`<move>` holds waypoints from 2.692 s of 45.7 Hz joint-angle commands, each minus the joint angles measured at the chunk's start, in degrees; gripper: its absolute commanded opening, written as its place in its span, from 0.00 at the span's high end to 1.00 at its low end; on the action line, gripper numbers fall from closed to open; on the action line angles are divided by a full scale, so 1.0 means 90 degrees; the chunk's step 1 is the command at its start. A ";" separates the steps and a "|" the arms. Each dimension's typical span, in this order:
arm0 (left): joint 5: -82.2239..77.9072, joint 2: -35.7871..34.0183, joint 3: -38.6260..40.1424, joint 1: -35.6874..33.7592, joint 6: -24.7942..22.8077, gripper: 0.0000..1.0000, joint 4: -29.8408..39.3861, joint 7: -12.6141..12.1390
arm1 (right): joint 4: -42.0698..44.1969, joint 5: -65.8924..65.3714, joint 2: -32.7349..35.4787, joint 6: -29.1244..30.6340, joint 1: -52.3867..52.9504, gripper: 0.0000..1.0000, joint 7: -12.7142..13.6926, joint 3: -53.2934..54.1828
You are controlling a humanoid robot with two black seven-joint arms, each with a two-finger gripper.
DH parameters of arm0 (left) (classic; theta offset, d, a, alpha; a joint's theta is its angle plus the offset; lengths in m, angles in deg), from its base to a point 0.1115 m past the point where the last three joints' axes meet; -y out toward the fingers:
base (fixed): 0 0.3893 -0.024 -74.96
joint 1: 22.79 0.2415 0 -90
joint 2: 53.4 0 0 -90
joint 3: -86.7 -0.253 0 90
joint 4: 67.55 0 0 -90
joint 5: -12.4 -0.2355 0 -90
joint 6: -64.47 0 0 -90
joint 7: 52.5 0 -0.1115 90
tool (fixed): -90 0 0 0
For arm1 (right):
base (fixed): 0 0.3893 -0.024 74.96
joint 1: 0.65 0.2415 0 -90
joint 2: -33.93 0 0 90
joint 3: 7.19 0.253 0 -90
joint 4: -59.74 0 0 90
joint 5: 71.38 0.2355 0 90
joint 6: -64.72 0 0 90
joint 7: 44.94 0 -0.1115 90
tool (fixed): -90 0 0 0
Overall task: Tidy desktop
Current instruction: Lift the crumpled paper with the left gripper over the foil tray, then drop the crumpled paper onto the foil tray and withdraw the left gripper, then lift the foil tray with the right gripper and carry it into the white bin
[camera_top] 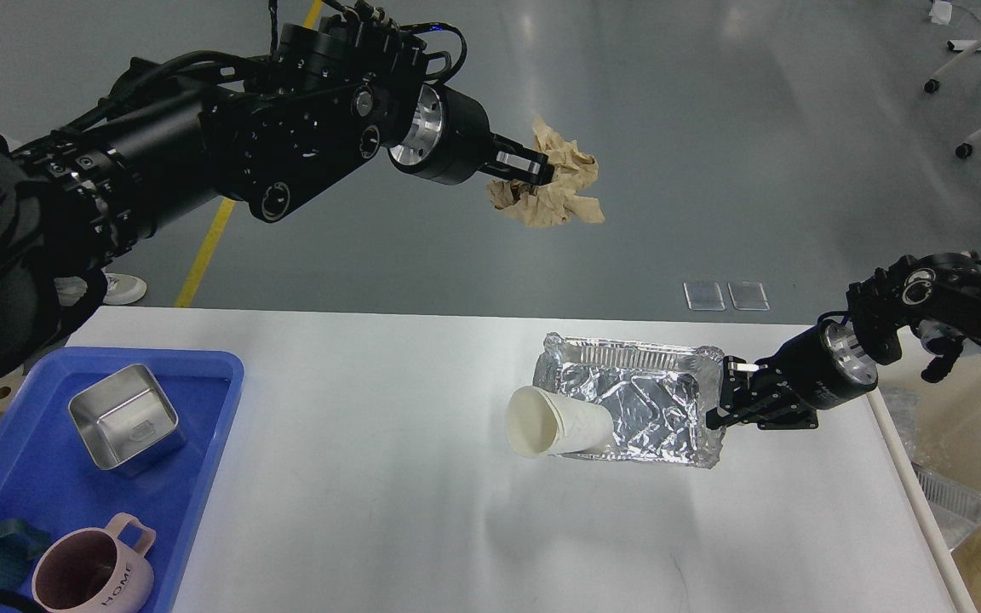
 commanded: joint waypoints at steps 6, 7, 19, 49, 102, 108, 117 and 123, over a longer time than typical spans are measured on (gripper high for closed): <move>0.0007 0.0061 0.0218 -0.0184 -0.0027 0.98 0.0958 -0.0187 | 0.0019 0.0001 -0.0019 0.0000 0.0010 1.00 0.0000 0.0010; 0.0007 0.0109 0.0218 -0.0184 -0.0037 0.98 0.1017 -0.0187 | 0.0019 0.0001 -0.0019 0.0000 0.0010 1.00 0.0000 0.0019; -0.0140 0.0959 0.0082 -0.0076 -0.0008 0.97 0.1008 -0.0168 | 0.0019 0.0001 -0.0009 -0.0010 0.0010 1.00 0.0000 0.0029; -0.0492 0.1681 -0.0417 0.0861 0.0637 0.94 0.0403 -0.0343 | 0.0000 0.0049 0.0000 0.0000 0.0010 1.00 -0.0010 0.0058; 0.0611 -0.0104 0.1809 0.0881 -0.0310 0.21 0.0548 -0.0011 | 0.0019 0.0069 0.0000 -0.0010 0.0019 1.00 -0.0010 0.0097; 0.1509 -0.0973 0.2346 0.1358 -0.0223 0.22 0.0646 -0.0109 | 0.0029 0.0088 -0.0009 -0.0020 0.0010 1.00 -0.0010 0.0127; 0.2223 -0.1989 0.3205 0.2393 0.0587 0.22 0.0598 -0.0226 | 0.0165 0.0244 -0.0058 -0.0039 0.0010 1.00 -0.0010 0.0137; 0.2428 -0.2292 0.4142 0.3321 0.1358 0.20 0.0559 -0.0275 | 0.0253 0.0391 -0.0078 -0.0059 0.0000 1.00 -0.0010 0.0137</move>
